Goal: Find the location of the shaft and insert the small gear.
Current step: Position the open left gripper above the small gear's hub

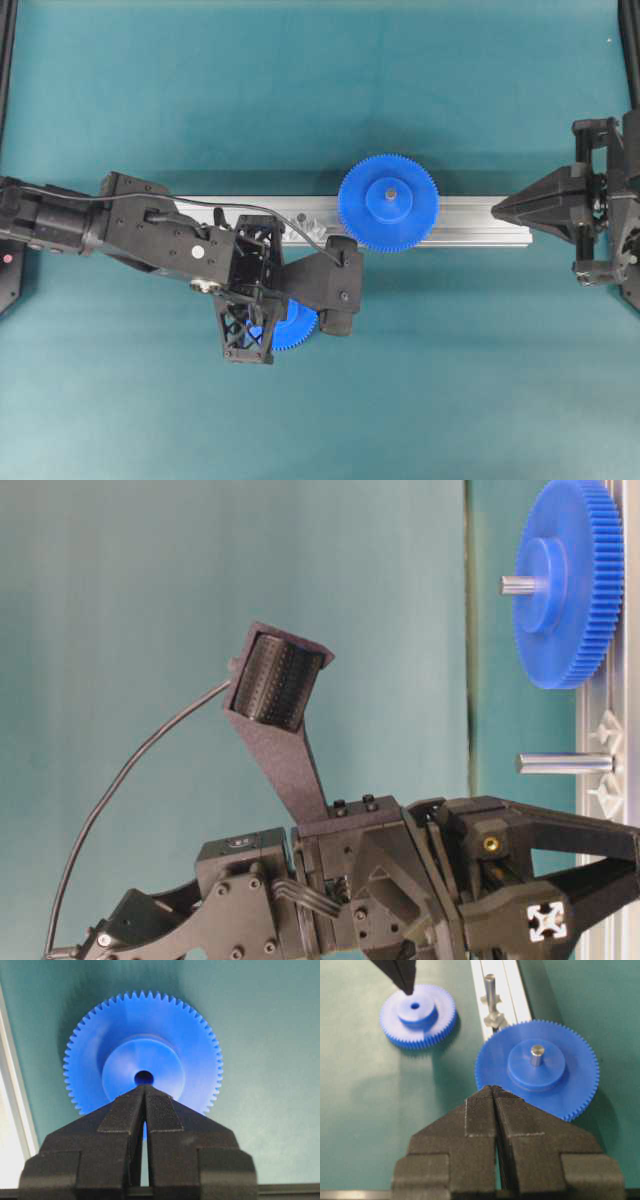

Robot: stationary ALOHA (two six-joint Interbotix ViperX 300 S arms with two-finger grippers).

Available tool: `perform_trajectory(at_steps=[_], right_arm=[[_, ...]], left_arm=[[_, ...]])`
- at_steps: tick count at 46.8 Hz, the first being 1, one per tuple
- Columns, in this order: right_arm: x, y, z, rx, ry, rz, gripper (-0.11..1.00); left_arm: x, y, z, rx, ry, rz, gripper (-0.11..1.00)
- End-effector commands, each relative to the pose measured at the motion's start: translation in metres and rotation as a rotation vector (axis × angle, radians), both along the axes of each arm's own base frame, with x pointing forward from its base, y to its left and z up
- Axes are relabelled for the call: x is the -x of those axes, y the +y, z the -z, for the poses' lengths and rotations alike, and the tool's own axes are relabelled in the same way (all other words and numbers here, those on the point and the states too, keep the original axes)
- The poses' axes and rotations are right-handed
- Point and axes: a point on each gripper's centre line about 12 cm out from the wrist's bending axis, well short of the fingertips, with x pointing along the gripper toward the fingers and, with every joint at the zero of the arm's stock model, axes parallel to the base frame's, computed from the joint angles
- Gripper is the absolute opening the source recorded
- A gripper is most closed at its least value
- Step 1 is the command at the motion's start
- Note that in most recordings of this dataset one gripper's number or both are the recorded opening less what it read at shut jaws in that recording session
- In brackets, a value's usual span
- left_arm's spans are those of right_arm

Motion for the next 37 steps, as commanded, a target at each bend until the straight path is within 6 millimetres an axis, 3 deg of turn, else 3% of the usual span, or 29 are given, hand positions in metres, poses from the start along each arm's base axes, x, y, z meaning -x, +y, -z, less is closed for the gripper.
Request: perform_trajectory(at_steps=[1, 29, 33, 37], right_arm=[[-0.002, -0.001, -0.004, -0.009, -0.013, 0.008, 0.00], [-0.002, -0.001, -0.004, -0.010, -0.013, 0.008, 0.00], [-0.002, -0.001, -0.004, -0.010, -0.011, 0.010, 0.00], [-0.002, -0.001, -0.004, -0.009, -0.013, 0.008, 0.00]], left_arm=[[-0.004, -0.003, -0.012, 0.002, -0.037, 0.011, -0.01], [-0.005, -0.003, -0.006, 0.002, -0.062, 0.020, 0.00], [-0.005, -0.003, -0.004, 0.002, -0.049, 0.014, 0.08], [-0.004, -0.003, -0.002, 0.004, -0.037, 0.006, 0.26]])
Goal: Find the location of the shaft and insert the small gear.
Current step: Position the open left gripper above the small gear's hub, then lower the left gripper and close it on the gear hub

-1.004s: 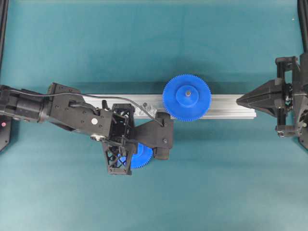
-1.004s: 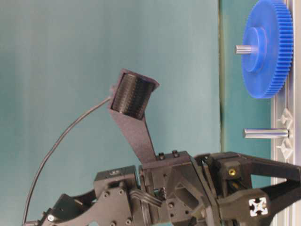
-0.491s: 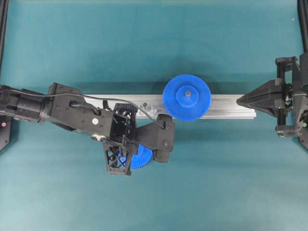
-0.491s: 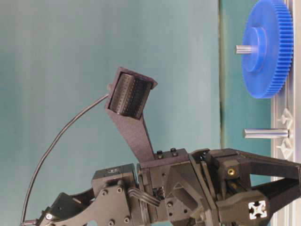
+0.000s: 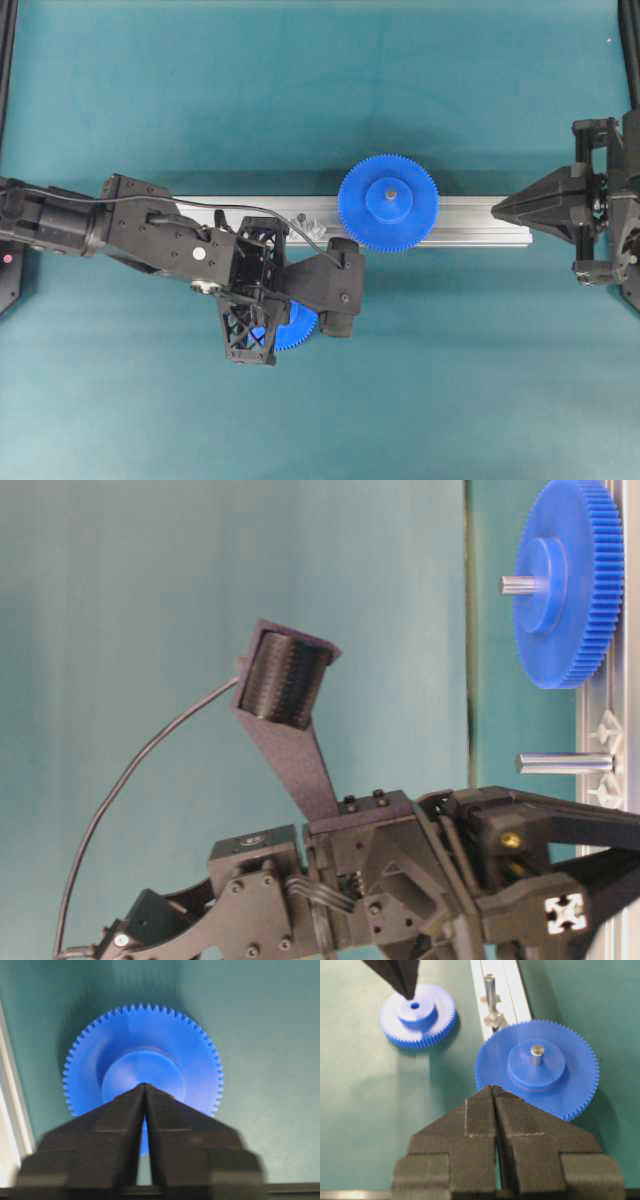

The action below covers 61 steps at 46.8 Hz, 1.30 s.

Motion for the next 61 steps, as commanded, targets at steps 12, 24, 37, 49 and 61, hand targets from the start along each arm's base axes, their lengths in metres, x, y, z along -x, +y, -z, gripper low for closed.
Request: perform_trajectory(at_steps=[12, 24, 37, 49, 61], right_arm=[[-0.002, -0.001, -0.004, -0.010, -0.013, 0.008, 0.00], [-0.002, 0.000, -0.003, -0.010, -0.011, 0.007, 0.00], [-0.002, 0.000, -0.004, -0.011, -0.016, 0.008, 0.00], [-0.002, 0.000, -0.004, -0.011, -0.018, 0.008, 0.00], [-0.002, 0.000, -0.005, -0.011, -0.019, 0.008, 0.00]], left_arm=[[-0.004, -0.002, -0.010, 0.004, -0.035, 0.001, 0.92], [-0.004, -0.002, -0.007, 0.003, -0.026, 0.001, 0.93], [-0.006, -0.001, -0.002, 0.001, -0.012, -0.001, 0.93], [-0.006, 0.001, 0.002, -0.001, -0.005, -0.002, 0.93], [-0.010, 0.001, 0.005, -0.001, -0.011, 0.001, 0.93]])
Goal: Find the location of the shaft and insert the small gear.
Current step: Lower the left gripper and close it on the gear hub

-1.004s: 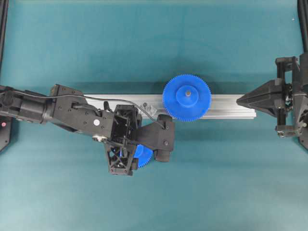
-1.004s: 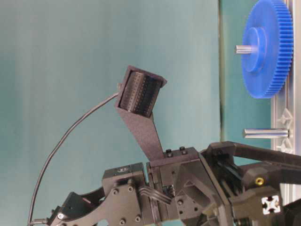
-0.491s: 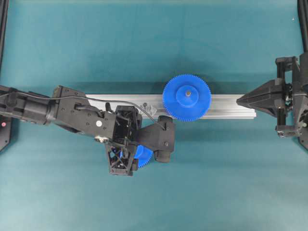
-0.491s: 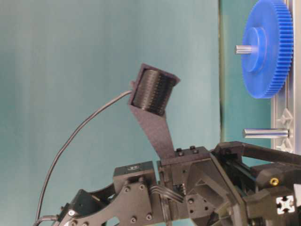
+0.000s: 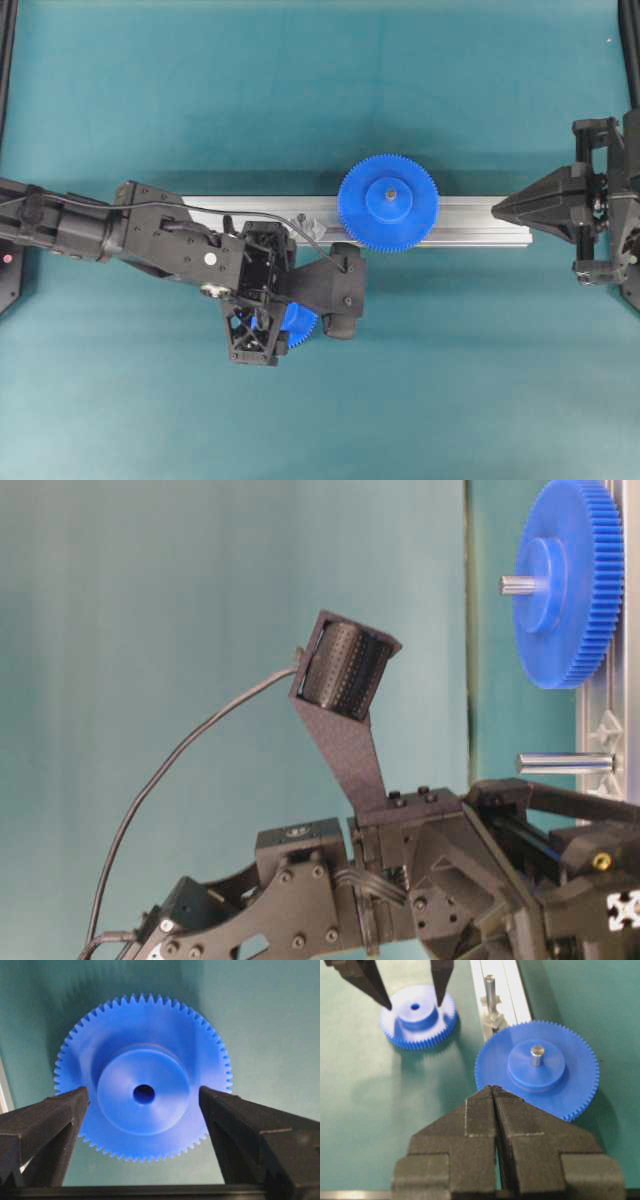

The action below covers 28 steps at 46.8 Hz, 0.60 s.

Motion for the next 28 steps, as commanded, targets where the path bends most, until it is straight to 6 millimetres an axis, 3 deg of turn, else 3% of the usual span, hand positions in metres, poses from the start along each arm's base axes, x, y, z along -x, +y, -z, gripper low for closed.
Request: perform_trajectory(at_steps=[1, 28], right_arm=[[-0.002, -0.001, -0.004, -0.010, -0.018, 0.008, 0.00], [-0.002, 0.000, -0.004, -0.010, -0.016, 0.007, 0.00]], left_arm=[[-0.007, 0.001, -0.011, 0.003, -0.038, -0.001, 0.93], [-0.005, 0.002, 0.003, 0.002, -0.009, -0.011, 0.93]])
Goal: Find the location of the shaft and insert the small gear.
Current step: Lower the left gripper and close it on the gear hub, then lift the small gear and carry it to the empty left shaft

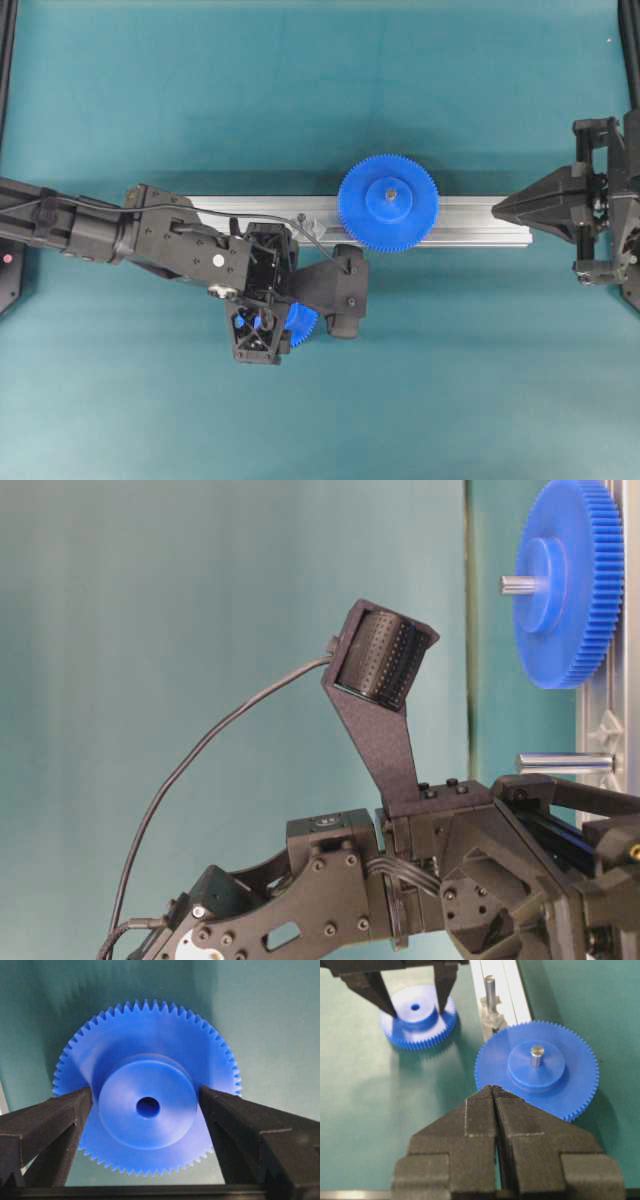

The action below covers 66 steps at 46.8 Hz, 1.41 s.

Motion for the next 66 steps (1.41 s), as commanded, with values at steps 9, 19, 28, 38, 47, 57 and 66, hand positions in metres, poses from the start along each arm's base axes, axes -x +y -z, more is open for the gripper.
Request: perform_trajectory(at_steps=[9, 19, 28, 38, 47, 57, 66], right_arm=[[-0.002, -0.001, -0.004, -0.010, -0.015, 0.008, 0.00], [-0.002, 0.000, -0.004, -0.010, -0.015, 0.007, 0.00], [-0.002, -0.001, -0.003, -0.010, -0.013, 0.008, 0.00], [-0.002, 0.000, -0.004, -0.010, -0.015, 0.007, 0.00], [-0.002, 0.000, -0.003, -0.009, -0.010, 0.006, 0.00], [-0.002, 0.000, -0.003, -0.010, -0.011, 0.007, 0.00], [-0.001, 0.000, -0.001, -0.011, -0.008, 0.007, 0.00]], left_arm=[[-0.002, 0.000, -0.007, 0.005, -0.024, -0.007, 0.93], [-0.002, -0.001, -0.008, 0.002, -0.021, 0.001, 0.84], [-0.001, -0.003, -0.010, -0.002, -0.011, 0.016, 0.64], [-0.002, -0.003, -0.013, -0.001, -0.020, 0.017, 0.64], [-0.002, -0.004, -0.013, 0.000, -0.022, 0.018, 0.64], [-0.004, -0.004, -0.030, 0.002, -0.041, 0.012, 0.64], [-0.004, -0.003, -0.048, 0.000, -0.034, 0.016, 0.64]])
